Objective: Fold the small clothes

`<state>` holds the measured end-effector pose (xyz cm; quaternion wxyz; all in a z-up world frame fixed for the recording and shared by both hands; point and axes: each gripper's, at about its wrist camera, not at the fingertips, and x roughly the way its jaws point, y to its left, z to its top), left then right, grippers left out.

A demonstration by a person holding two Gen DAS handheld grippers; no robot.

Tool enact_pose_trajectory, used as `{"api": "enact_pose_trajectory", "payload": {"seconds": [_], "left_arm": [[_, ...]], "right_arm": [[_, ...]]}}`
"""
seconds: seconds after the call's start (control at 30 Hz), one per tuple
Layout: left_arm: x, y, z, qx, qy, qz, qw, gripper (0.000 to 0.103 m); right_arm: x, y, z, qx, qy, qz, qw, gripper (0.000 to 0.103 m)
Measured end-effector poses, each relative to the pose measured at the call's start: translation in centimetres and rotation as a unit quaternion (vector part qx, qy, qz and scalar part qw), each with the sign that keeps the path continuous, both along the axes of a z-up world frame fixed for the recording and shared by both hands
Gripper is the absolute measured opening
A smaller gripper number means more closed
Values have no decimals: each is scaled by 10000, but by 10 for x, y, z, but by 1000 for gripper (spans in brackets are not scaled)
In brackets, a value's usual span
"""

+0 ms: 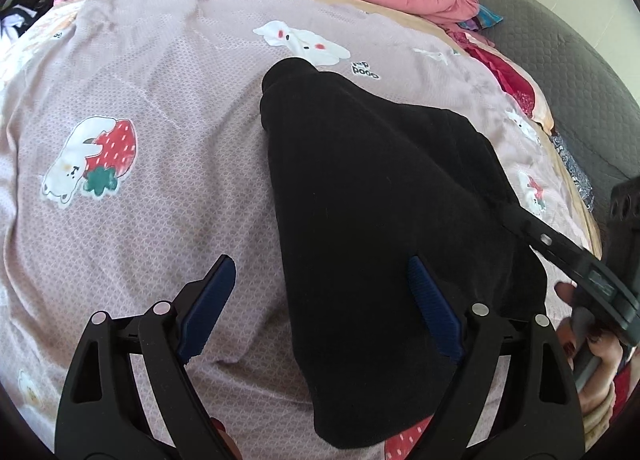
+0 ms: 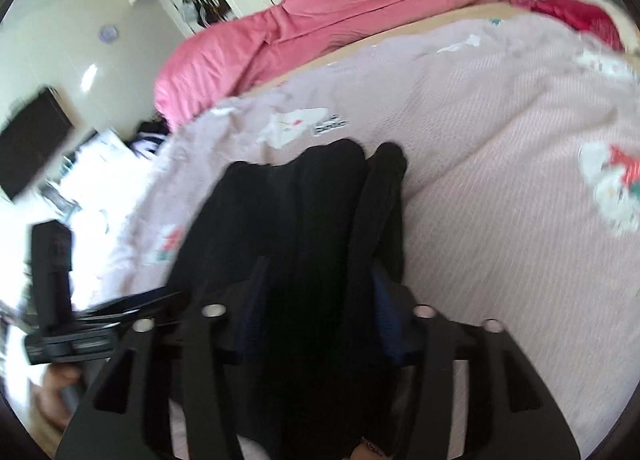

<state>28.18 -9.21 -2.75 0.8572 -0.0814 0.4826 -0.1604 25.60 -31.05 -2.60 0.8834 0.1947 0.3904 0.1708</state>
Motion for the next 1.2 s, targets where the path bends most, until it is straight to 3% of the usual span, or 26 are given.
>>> {"api": "enact_pose_trajectory", "payload": {"seconds": [0.13, 0.17, 0.2, 0.23, 0.4, 0.47, 0.53, 0.63, 0.73, 0.8, 0.87, 1.0, 1.07, 1.2], "left_arm": [[-11, 2, -1, -26, -55, -12, 10000, 81], [-13, 3, -1, -32, -60, -4, 10000, 81], [-14, 3, -2, -40, -61, -4, 10000, 81], [-17, 4, -1, -79, -65, -1, 9999, 81], [-31, -2, 6, 49, -175, -143, 9997, 81], [-36, -8, 4, 187, -192, -242, 9993, 81], [-38, -11, -1, 258, -166, -285, 9991, 81], [-40, -10, -5, 223, -125, -282, 9993, 81], [-40, -7, -4, 186, -111, -269, 9994, 81], [-41, -6, -2, 170, -126, -247, 9995, 81], [-42, -5, -1, 173, -148, -227, 9995, 81], [-44, -1, 5, 100, -204, -151, 9996, 82], [-47, 2, 9, 62, -266, -121, 9996, 87], [-58, 7, 24, 21, -478, -85, 9988, 93]], "right_arm": [[-18, 7, 0, -173, 55, 117, 9998, 63], [-20, 9, -2, -222, 68, 128, 9996, 57], [-22, 10, -4, -251, 72, 120, 9996, 45], [-23, 11, -6, -236, 74, 152, 9996, 26], [-35, 17, 8, -755, -252, 91, 9968, 25], [-32, 21, -6, -1086, -13, -29, 9941, 35], [-32, 22, -13, -1116, 51, -99, 9937, 36], [-39, 18, -8, -1157, 34, -364, 9926, 58], [-48, 18, -2, -1231, -39, -417, 9915, 60], [-53, 19, 1, -1330, -76, -449, 9901, 67], [-60, 19, 6, -1411, -141, -490, 9887, 81], [-74, 19, 17, -1467, -293, -566, 9871, 85], [-83, 21, 25, -1544, -443, -646, 9849, 94], [-101, 26, 41, -1712, -758, -787, 9792, 98]]}}
